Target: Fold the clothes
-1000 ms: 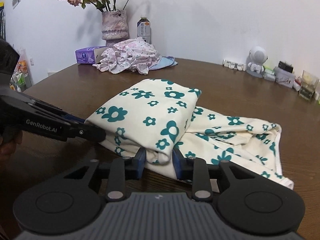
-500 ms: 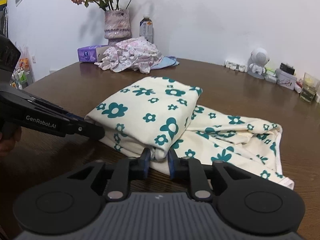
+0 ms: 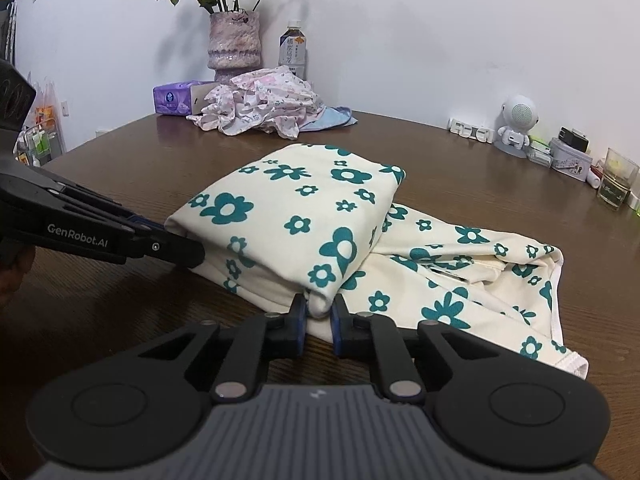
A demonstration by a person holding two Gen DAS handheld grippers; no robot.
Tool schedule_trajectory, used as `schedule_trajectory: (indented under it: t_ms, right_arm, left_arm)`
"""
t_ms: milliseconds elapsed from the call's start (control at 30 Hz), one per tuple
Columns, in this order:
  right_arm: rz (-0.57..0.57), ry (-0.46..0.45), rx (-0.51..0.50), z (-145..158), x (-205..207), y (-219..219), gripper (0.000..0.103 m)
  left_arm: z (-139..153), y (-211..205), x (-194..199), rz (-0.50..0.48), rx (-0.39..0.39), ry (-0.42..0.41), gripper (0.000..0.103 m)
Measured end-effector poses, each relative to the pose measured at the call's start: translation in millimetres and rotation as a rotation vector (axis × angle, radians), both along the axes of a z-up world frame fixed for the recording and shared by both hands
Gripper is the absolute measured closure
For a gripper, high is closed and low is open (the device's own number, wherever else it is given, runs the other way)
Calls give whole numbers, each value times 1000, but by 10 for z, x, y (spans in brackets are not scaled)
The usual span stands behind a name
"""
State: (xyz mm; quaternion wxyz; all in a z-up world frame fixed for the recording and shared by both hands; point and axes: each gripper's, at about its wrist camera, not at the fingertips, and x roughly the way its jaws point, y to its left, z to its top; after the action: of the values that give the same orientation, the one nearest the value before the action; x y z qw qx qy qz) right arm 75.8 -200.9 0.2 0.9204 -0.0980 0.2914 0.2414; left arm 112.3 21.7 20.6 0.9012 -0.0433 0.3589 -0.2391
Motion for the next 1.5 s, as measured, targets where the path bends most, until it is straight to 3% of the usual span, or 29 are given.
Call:
schedule_trajectory:
  t_ms: [33, 67, 100, 400, 500, 600, 767, 967, 1200, 1300, 1333, 1433, 1500]
  right_arm:
    - [7, -6, 5, 11, -16, -6, 76]
    - [19, -18, 4, 26, -46, -4, 57]
    - [31, -29, 3, 41, -73, -1, 53]
    - [27, -45, -19, 73, -6, 53, 54]
    - [24, -44, -23, 69, 18, 52, 54]
    - [27, -31, -15, 49, 46, 52, 62]
    - [23, -19, -8, 25, 67, 3, 67]
    - [22, -10, -10, -5, 68, -41, 72]
    - [14, -7, -2, -6, 53, -54, 77]
    - [9, -6, 3, -2, 44, -54, 77]
    - [7, -6, 4, 0, 41, -54, 76]
    - [2, -5, 17, 17, 28, -73, 53]
    - [4, -2, 48, 53, 11, -116, 49]
  left_arm:
    - [25, -20, -21, -6, 12, -16, 48]
    - [50, -40, -42, -12, 24, -31, 45]
    - [68, -69, -52, -20, 36, -43, 45]
    - [26, -362, 79, -50, 147, -72, 44]
    - [4, -369, 103, -46, 145, -68, 47]
    - [2, -288, 100, -35, 111, -61, 56]
    - [-7, -93, 54, 2, 94, -58, 65]
    - [-39, -39, 37, -22, 69, -48, 91]
    - [-54, -34, 21, -22, 57, -48, 91]
    - [-40, -19, 18, -11, 49, -39, 85]
    - [-26, -13, 6, -6, 45, -42, 77]
    - [26, 2, -30, 8, 30, -43, 48]
    - [74, 12, -62, 1, 13, -44, 42]
